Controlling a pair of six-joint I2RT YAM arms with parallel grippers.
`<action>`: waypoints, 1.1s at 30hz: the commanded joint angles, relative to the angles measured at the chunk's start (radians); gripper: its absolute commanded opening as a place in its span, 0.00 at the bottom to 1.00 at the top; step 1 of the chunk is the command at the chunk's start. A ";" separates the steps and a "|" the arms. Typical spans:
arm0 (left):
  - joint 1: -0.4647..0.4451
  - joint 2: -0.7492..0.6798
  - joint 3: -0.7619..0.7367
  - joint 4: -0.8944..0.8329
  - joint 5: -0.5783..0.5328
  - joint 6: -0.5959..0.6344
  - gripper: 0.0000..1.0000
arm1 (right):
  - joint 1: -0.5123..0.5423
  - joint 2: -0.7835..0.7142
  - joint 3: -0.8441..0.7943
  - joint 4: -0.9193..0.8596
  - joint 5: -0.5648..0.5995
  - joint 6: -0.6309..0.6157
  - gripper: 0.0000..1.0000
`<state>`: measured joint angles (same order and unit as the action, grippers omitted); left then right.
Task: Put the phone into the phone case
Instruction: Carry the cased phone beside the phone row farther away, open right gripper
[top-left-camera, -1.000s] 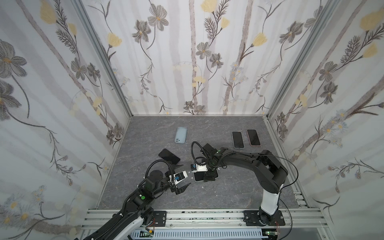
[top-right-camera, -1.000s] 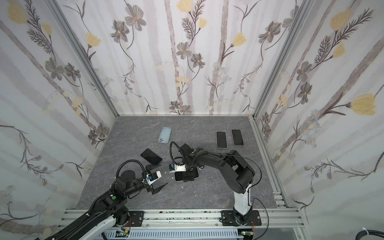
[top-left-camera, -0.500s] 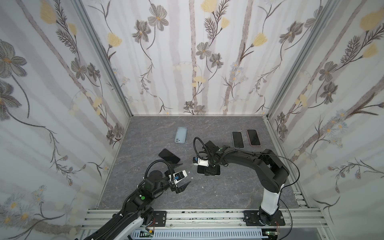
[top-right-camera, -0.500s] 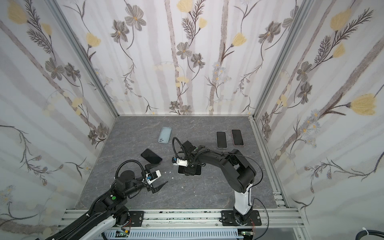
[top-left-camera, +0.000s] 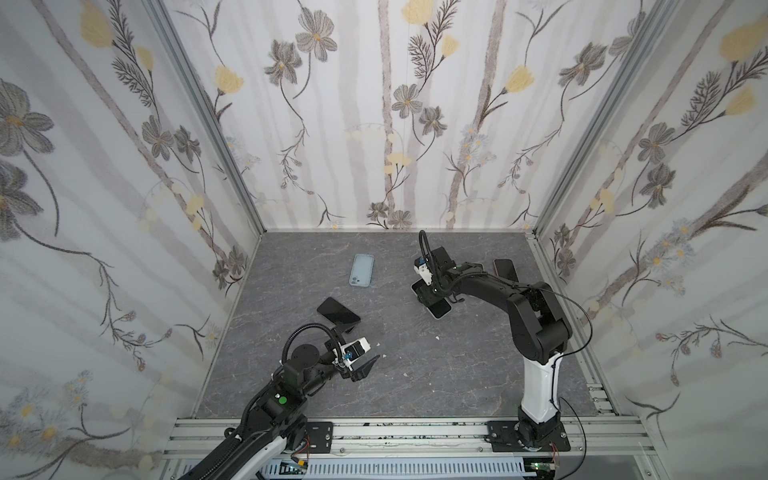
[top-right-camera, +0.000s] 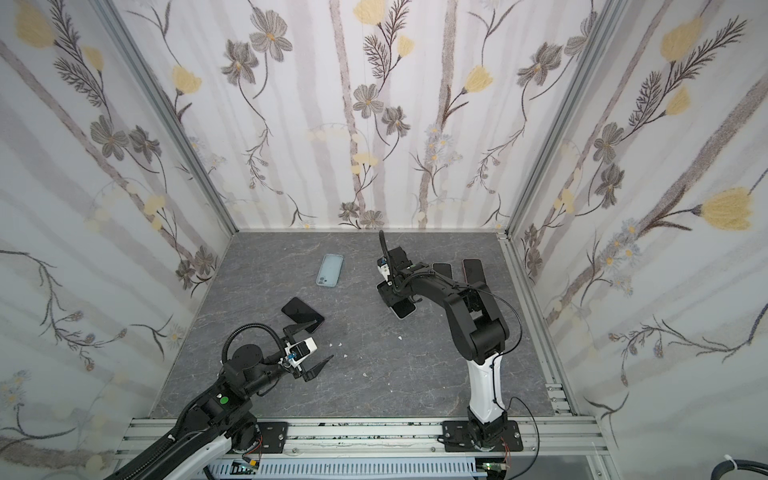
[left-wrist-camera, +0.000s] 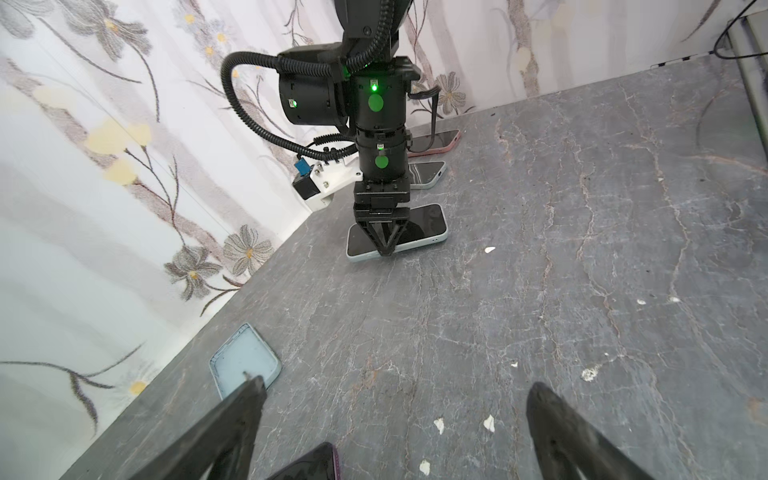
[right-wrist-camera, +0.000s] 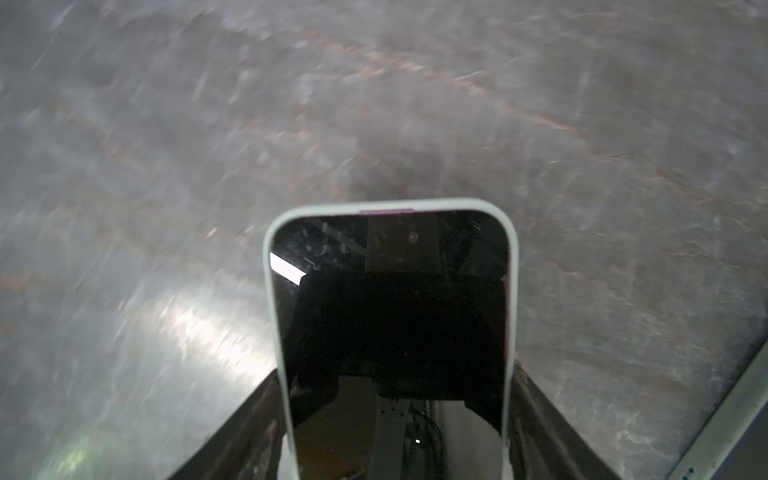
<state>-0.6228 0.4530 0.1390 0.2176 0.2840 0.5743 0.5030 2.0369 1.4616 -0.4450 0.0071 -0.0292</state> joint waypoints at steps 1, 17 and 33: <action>0.001 -0.016 -0.005 0.046 -0.015 -0.004 1.00 | -0.030 0.050 0.071 -0.058 0.078 0.228 0.65; 0.002 -0.040 -0.005 0.077 -0.077 -0.052 1.00 | -0.133 0.142 0.156 -0.050 0.157 0.512 0.77; 0.038 0.087 0.125 0.071 -0.317 -0.293 1.00 | -0.130 -0.039 0.124 -0.073 0.159 0.492 0.94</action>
<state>-0.5949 0.5014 0.2260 0.2577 0.0521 0.3683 0.3721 2.0449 1.6020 -0.5030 0.1478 0.4725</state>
